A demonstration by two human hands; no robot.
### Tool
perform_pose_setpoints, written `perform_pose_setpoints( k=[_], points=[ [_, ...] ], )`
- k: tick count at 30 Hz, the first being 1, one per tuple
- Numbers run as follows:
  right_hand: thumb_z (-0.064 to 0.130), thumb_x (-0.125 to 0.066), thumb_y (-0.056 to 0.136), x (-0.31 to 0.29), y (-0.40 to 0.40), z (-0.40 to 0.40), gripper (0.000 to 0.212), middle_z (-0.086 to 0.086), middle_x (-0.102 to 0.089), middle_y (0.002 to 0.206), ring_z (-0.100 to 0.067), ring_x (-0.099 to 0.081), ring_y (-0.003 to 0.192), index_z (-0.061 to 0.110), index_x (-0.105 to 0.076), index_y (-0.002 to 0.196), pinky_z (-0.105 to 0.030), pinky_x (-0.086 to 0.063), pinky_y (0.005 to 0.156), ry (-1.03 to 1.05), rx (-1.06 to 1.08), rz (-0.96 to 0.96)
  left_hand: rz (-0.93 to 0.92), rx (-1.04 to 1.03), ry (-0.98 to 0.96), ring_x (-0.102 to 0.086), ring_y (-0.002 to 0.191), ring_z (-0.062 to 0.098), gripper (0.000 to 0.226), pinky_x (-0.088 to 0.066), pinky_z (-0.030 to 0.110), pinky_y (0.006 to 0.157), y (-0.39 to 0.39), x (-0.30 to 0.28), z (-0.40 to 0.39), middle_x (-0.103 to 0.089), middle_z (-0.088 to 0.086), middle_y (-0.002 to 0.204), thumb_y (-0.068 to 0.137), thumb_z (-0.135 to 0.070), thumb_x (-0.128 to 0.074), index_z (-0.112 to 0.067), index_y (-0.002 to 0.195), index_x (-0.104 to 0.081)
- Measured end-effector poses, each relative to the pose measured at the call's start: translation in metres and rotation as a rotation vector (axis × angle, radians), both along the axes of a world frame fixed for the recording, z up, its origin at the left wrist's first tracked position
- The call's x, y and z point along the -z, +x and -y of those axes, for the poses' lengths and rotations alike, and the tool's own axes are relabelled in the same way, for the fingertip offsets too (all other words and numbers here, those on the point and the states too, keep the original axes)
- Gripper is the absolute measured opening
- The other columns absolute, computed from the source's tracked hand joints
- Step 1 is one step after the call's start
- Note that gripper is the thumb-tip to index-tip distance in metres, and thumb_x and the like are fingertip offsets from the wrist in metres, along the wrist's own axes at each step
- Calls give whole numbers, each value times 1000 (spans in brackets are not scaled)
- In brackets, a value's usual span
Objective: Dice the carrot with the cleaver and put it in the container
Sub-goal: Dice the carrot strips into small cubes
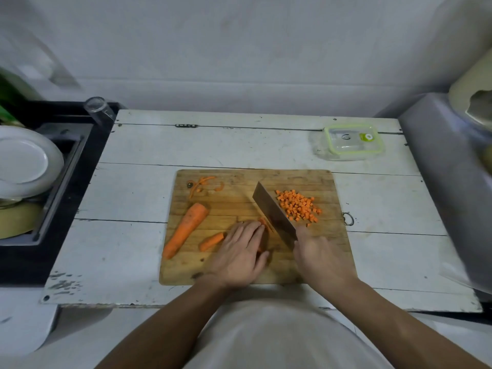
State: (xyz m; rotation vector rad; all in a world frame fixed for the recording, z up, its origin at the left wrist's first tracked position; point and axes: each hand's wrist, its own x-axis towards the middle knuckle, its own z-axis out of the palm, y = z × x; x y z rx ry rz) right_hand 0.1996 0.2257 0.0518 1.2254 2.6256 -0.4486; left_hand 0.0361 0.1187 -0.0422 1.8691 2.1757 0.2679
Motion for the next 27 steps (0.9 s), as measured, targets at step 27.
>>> perform_pose_setpoints(
  k=[27],
  points=[
    [4,-38,97,1,-4,24,21,-10,-70,88,-36,-69,81,16,-38,114,-39,-42,58,45,-82,33,-15,15,13,-26,147,23,68,-17,46,126,0,2,-4,-36,8,158,104,-53,-26,-8,155,-34]
  ],
)
